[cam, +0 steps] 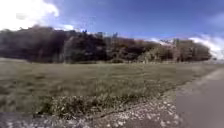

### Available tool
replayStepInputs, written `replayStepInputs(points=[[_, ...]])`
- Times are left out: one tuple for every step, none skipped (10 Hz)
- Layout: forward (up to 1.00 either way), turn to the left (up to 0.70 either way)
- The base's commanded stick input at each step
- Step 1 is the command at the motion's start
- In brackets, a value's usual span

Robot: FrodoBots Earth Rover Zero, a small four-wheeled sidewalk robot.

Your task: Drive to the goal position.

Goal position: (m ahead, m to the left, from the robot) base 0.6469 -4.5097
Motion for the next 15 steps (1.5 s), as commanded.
replayStepInputs(points=[[0.00,-1.00],[0.00,-1.00],[0.00,-1.00],[0.00,-1.00],[0.00,-1.00],[0.00,-1.00],[0.00,-1.00],[0.00,-1.00],[0.00,-1.00],[0.00,-0.54],[0.00,-0.28],[0.00,-0.03],[0.00,0.00],[0.00,0.00],[0.00,0.00]])
